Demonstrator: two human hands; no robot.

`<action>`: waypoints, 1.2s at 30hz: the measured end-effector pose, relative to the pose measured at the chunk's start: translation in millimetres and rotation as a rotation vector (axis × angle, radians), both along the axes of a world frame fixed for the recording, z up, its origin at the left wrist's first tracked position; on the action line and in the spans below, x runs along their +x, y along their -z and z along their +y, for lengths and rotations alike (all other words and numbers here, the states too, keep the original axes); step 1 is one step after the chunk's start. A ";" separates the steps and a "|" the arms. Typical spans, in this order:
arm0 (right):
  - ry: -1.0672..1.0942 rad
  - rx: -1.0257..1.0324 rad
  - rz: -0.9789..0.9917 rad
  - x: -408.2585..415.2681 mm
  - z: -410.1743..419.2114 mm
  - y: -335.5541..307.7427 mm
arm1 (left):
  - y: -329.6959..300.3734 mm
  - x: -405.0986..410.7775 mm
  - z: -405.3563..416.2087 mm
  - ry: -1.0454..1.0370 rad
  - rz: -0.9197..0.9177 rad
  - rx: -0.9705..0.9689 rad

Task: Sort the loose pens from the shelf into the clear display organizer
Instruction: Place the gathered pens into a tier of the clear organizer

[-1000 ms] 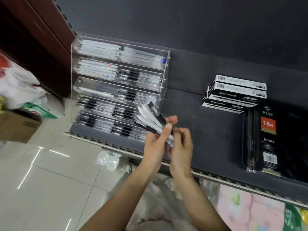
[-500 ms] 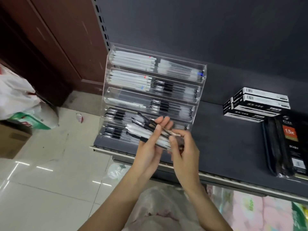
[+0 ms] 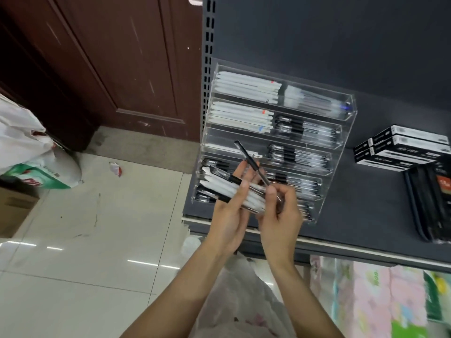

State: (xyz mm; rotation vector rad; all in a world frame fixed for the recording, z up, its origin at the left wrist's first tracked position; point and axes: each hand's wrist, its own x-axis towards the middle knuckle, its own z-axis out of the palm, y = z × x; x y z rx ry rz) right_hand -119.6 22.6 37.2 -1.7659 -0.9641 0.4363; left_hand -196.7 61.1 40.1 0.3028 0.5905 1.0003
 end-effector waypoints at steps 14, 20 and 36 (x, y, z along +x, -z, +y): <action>-0.271 -0.078 -0.608 24.7 -6.3 0.3 | 0.5 0.1 3.1 -0.027 0.148 -0.038; -0.343 -0.123 -0.732 44.9 -4.4 -4.8 | 0.7 4.0 0.5 0.029 0.092 -0.021; -0.372 -0.161 -0.776 60.2 13.1 -3.8 | 24.1 17.9 9.9 -0.040 0.231 -0.132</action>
